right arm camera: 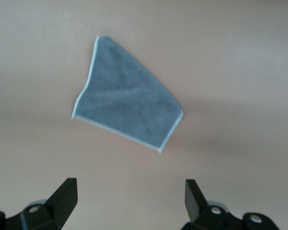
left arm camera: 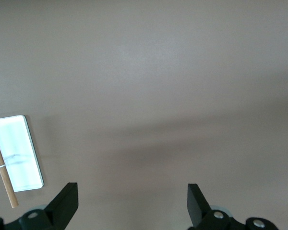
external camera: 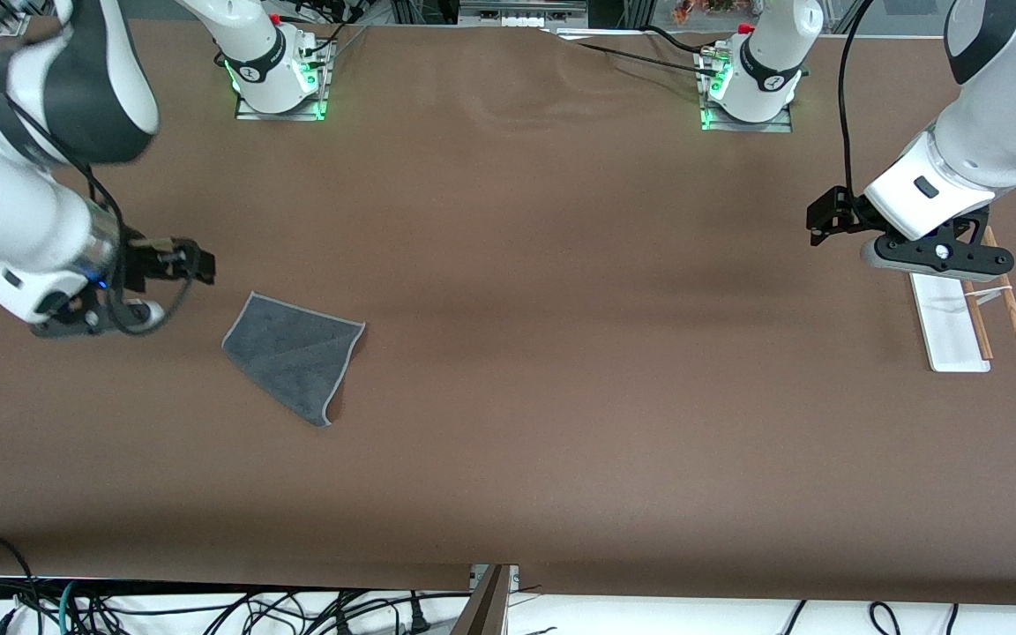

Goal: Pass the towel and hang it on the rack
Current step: 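Reach the right gripper down to the grey towel's corner, then close the right gripper on the grey towel's corner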

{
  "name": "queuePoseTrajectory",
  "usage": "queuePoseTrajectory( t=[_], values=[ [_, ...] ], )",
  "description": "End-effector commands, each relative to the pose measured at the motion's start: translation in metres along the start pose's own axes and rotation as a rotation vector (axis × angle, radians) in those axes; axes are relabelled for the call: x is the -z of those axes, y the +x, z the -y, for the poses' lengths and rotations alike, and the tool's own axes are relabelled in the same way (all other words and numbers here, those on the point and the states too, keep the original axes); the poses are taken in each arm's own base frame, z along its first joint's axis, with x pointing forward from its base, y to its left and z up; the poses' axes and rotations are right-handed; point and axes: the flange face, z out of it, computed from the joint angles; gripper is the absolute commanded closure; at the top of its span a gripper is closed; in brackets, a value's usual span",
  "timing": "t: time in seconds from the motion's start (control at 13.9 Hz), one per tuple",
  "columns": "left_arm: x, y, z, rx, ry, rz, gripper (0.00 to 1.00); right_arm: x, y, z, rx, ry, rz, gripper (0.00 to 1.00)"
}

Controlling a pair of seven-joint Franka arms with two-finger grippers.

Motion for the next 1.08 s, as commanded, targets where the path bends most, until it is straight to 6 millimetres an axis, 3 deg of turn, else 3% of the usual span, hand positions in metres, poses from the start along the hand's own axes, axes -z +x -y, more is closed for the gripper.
queuePoseTrajectory(
  t=[0.0,0.14,0.36,0.65,1.01],
  values=[
    [0.004,0.002,0.000,-0.003,-0.021,0.002,0.00,-0.048,0.030,0.032,-0.054,0.002,-0.011,0.01],
    [0.004,0.002,0.000,-0.003,-0.021,0.000,0.00,-0.094,0.052,0.054,-0.044,0.005,-0.029,0.01],
    [0.004,0.002,0.000,-0.003,-0.021,0.000,0.00,-0.148,0.079,0.074,-0.037,0.016,-0.108,0.02],
    [0.004,0.002,0.000,-0.003,-0.021,0.002,0.00,-0.193,0.108,0.081,-0.014,0.014,-0.175,0.03],
    [0.004,0.002,0.000,-0.003,-0.021,0.003,0.00,-0.238,0.120,0.085,0.024,-0.021,-0.226,0.10]
  ],
)
